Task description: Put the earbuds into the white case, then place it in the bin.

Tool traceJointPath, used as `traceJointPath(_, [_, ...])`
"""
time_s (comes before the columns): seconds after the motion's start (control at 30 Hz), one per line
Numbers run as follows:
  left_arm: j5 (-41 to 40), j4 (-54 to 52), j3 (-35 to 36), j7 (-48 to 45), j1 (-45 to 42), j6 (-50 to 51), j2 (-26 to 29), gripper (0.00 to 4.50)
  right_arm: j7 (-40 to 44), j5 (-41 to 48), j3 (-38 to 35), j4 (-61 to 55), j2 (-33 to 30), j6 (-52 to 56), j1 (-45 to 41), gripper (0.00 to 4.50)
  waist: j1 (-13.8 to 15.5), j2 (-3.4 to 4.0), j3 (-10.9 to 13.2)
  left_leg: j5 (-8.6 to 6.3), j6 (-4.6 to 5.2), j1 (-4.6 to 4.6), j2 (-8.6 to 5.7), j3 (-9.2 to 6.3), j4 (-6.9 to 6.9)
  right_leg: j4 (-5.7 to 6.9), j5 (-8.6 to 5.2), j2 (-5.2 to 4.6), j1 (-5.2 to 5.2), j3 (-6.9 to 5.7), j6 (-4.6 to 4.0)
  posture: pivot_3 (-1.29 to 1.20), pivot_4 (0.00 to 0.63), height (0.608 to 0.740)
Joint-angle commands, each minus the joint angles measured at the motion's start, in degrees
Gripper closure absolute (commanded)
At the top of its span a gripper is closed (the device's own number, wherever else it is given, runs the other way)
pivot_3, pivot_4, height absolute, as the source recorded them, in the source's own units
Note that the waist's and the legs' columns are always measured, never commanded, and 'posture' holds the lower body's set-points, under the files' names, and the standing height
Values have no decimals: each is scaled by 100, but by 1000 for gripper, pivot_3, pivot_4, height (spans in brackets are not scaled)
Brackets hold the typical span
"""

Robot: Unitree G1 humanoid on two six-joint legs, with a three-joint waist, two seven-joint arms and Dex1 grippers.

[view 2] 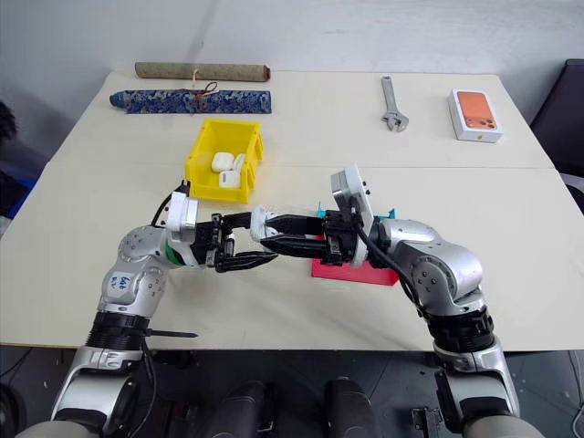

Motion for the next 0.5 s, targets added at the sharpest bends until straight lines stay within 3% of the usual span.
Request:
traceJointPath(0.03, [-218, -311, 102, -21, -102, -169, -105, 1754, 193, 352, -162, -268, -323, 289, 11, 1399, 2, 0, 0, 0, 0, 0, 0, 0, 0, 0, 0, 0, 0, 0, 0, 0, 150, 740])
traceJointPath(0.13, [-208, -296, 124, -17, -78, -205, -138, 1754, 234, 821, -369, -376, -600, 692, -33, 440, 15, -2, 0, -1, 3, -2, -1, -2, 2, -4, 1, -1, 2, -2, 1, 0, 150, 740])
traceJointPath(0.37, [-65, -161, 142, 0, -179, -307, -85, 1754, 382, 1386, -932, -443, -1567, 1216, 194, 440, 67, -3, 1, -4, 7, -4, -1, -4, 3, -25, 1, -1, 3, -4, 2, 0, 150, 740])
traceJointPath(0.5, [337, -158, -41, 186, -308, -321, 41, 1754, 295, 734, -1007, -168, -1637, 468, -146, 1386, 52, -3, 1, -1, 6, -3, -1, -1, 7, -20, 1, 0, 3, -2, 2, 0, 150, 740])
